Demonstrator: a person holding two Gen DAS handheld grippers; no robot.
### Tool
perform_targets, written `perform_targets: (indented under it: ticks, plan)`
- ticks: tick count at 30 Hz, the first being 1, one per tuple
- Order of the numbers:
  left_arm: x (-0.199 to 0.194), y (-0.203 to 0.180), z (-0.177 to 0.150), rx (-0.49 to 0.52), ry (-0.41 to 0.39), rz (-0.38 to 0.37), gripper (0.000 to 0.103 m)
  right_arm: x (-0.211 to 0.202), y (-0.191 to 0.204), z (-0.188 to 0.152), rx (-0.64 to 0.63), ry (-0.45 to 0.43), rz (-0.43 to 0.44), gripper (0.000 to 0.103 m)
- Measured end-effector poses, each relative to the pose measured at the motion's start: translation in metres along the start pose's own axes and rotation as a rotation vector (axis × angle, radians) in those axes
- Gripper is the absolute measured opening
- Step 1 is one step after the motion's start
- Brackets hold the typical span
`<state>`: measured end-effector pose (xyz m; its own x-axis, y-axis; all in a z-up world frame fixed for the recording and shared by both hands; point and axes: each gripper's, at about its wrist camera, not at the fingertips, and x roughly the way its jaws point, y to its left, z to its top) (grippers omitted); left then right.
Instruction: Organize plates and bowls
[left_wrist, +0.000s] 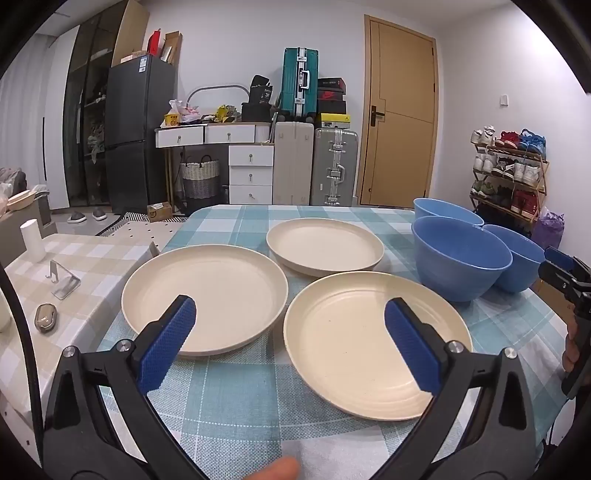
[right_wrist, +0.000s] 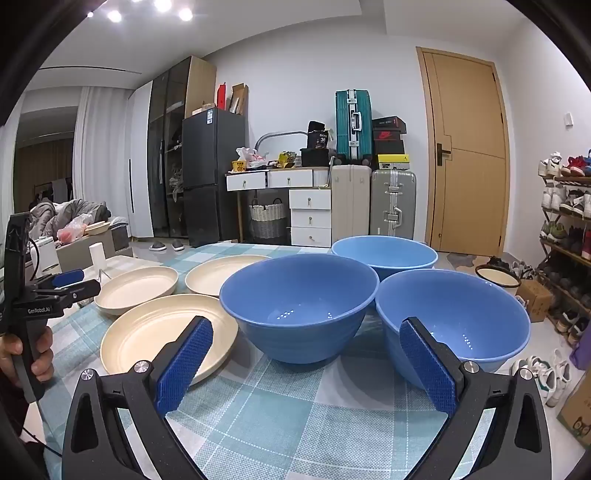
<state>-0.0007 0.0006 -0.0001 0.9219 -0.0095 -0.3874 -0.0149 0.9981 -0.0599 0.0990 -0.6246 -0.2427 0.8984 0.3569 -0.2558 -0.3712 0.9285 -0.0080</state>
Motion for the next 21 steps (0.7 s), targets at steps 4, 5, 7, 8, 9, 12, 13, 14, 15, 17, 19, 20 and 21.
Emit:
perform_targets:
  ticks: [4,5,7,8,9,12,13,14,15,17,19,20,21]
  plan:
    - [0.0012,-0.0001,0.0004,-0.001,0.014,0.001,0.102,0.0001,0.0008,-0.0001,-0.015,-0.001,-0.005,0.103]
    - [0.0012,-0.0004,0.0003,0.0,0.014,0.003,0.102,0.0001,0.0007,0.0,-0.013,-0.001,-0.006,0.103]
    - [0.0009,-0.0007,0.0003,0.002,0.013,0.003,0.102,0.0,0.0,0.0002,-0.008,-0.002,-0.005,0.103]
    - [0.0008,-0.0009,0.0003,0.001,0.013,0.003,0.102,0.0,-0.0003,0.0003,-0.005,-0.002,-0.004,0.103]
    - [0.001,-0.001,0.0003,0.002,0.013,0.002,0.102,-0.0005,0.0015,0.0002,-0.01,-0.002,-0.005,0.103]
    - [0.0009,-0.0009,0.0003,0.003,0.013,0.003,0.102,-0.0007,0.0015,-0.0001,-0.019,-0.003,-0.004,0.103]
    - [0.0009,-0.001,0.0003,0.003,0.014,0.002,0.102,-0.0008,0.0016,0.0,-0.018,-0.002,-0.004,0.103]
    - [0.001,-0.0008,0.0004,0.002,0.014,0.003,0.102,-0.001,0.0017,0.0,-0.017,-0.002,-0.004,0.103]
    - [0.0012,-0.0008,0.0004,0.002,0.014,0.003,0.102,-0.0003,0.0011,0.0,-0.018,-0.002,-0.005,0.103]
    - [0.0012,-0.0008,0.0004,0.002,0.015,0.003,0.102,-0.0001,0.0011,0.0001,-0.017,-0.002,-0.005,0.103]
    - [0.0011,-0.0009,0.0005,0.002,0.015,0.003,0.102,-0.0001,0.0009,0.0001,-0.018,-0.002,-0.004,0.103]
    - [0.0014,-0.0008,0.0005,0.002,0.016,0.003,0.102,-0.0001,0.0011,0.0,-0.018,-0.002,-0.004,0.103]
    - [0.0013,-0.0008,0.0005,0.002,0.016,0.004,0.102,0.0,0.0012,0.0001,-0.018,-0.002,-0.004,0.103]
